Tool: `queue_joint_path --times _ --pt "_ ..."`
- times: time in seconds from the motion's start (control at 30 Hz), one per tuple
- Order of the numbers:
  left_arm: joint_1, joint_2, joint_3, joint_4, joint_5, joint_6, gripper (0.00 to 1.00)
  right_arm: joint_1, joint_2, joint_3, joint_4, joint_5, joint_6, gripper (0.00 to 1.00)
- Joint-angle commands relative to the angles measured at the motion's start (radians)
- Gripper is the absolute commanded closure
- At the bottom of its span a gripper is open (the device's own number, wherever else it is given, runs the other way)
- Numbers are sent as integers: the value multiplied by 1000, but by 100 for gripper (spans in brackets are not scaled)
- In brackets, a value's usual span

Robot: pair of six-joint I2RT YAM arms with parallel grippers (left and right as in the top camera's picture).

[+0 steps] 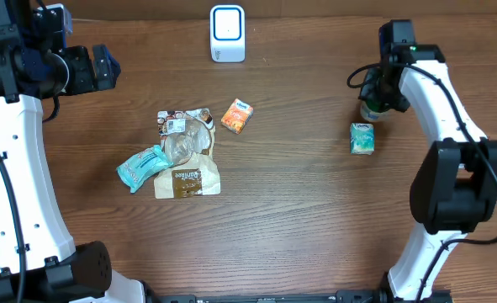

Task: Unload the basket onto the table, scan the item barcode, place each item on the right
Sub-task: 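Carry the jar right and set it beside the Kleenex pack, then move the right gripper to the orange packet and grasp it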

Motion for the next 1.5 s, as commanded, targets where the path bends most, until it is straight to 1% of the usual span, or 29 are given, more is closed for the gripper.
queue_joint_path --times 0.0,0.03,0.07,0.13,0.2,0.23,0.37,0.4,0.43,0.47,0.53,0.57,0.6,0.63,0.7,0.77,0.9,1.0,1.1,1.13,1.17,1.2,1.23,1.27,1.33,1.47 --pt "-2 -4 14 1 8 22 0 7 29 0 24 -3 16 61" --pt "-2 -4 14 1 8 22 0 7 32 0 28 -3 16 60" --pt "-2 -4 14 1 8 22 0 7 36 0 31 -3 16 50" --pt "-2 -4 14 1 8 22 0 7 36 0 36 -3 16 34" --pt "-2 -4 14 1 8 22 0 7 35 7 37 -7 13 0" --pt "-2 -4 14 1 8 22 0 7 35 37 8 -19 -22 0" --pt "-2 -4 14 1 8 22 0 7 35 178 -144 -49 -22 0" --pt "-2 -4 14 1 8 22 0 7 35 279 -230 -105 -21 0" --pt "-2 -4 14 1 8 22 0 8 35 334 -266 -150 -21 0" --pt "-2 -4 14 1 8 22 0 10 35 378 -289 -198 -22 0" --pt "-2 -4 14 1 8 22 0 14 35 463 -322 -371 -34 0" --pt "-2 -4 14 1 8 22 0 17 35 487 -325 -468 -63 0" --pt "-2 -4 14 1 8 22 0 23 35 495 -311 -581 -96 4" --pt "-2 -4 14 1 8 22 0 30 35 494 -292 -647 -100 5" --pt "-2 -4 14 1 8 22 0 53 40 483 -252 -706 -95 5" --pt "-2 -4 14 1 8 22 0 92 44 456 -212 -689 -62 11" --pt "-2 -4 14 1 8 22 0 194 74 400 -135 -584 45 16" --pt "-2 -4 14 1 8 22 0 272 111 367 -57 -517 73 21" --pt "-2 -4 14 1 8 22 0 344 167 360 17 -441 105 33" --pt "-2 -4 14 1 8 22 0 360 183 360 37 -417 121 40" --pt "-2 -4 14 1 8 22 0 384 212 360 76 -387 129 60" --pt "-2 -4 14 1 8 22 0 398 232 360 106 -375 130 67" --pt "-2 -4 14 1 8 22 0 406 243 360 125 -372 131 68" --pt "-2 -4 15 1 8 22 0 420 273 360 179 -372 132 68" --pt "-2 -4 14 1 8 22 0 428 298 360 227 -378 134 68" --pt "-2 -4 14 1 8 22 0 445 332 360 278 -459 143 71"
